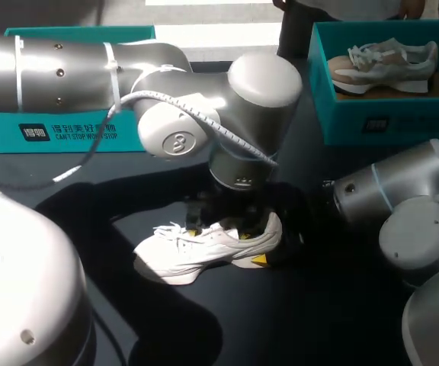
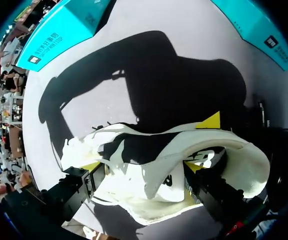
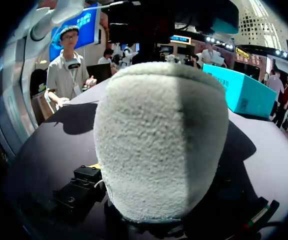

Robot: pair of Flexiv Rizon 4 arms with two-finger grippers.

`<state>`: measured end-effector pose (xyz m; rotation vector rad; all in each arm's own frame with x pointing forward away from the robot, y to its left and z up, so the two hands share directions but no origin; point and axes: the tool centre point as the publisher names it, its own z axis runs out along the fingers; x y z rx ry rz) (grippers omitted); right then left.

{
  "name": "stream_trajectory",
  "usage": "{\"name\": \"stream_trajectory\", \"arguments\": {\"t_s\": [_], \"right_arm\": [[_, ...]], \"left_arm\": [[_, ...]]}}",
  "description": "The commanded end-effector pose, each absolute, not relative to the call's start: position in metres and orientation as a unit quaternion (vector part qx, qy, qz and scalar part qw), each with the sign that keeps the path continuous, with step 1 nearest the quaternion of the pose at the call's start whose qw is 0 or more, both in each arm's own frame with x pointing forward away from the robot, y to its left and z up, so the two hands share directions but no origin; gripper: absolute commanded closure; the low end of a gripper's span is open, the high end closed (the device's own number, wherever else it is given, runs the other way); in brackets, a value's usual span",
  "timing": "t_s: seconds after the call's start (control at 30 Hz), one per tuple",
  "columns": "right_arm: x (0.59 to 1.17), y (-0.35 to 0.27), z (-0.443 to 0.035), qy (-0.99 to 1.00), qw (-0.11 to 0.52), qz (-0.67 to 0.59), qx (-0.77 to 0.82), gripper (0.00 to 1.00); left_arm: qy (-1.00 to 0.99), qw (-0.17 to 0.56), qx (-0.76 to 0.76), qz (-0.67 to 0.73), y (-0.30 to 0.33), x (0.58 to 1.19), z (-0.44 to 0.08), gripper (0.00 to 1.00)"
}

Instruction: Take the shoe out of the shoebox, open the shoe tongue, remove and reinsert the insole, then place the shoe into the shoebox

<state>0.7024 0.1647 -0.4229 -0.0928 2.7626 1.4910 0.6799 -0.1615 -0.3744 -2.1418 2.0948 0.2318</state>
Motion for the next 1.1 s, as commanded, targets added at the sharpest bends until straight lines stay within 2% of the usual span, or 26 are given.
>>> {"name": "stream_trajectory", "arguments": {"t_s": [0.03,0.5,1.0,1.07,1.1], "right_arm": [[0.700,0.167,-0.427,0.880,0.002,0.474,-0.029,1.00],[0.700,0.167,-0.427,0.880,0.002,0.474,-0.029,1.00],[0.700,0.167,-0.427,0.880,0.002,0.474,-0.029,1.00],[0.700,0.167,-0.427,0.880,0.002,0.474,-0.029,1.00],[0.700,0.167,-0.427,0.880,0.002,0.474,-0.029,1.00]], "left_arm": [[0.691,0.085,-0.712,0.089,-0.161,0.675,-0.374,0.00],[0.646,0.086,-0.754,0.088,-0.114,0.677,-0.356,0.00],[0.644,0.054,-0.761,0.063,-0.124,0.678,-0.331,0.00],[0.646,0.051,-0.760,0.061,-0.126,0.680,-0.330,0.11],[0.646,0.050,-0.759,0.061,-0.127,0.681,-0.331,0.28]]}}
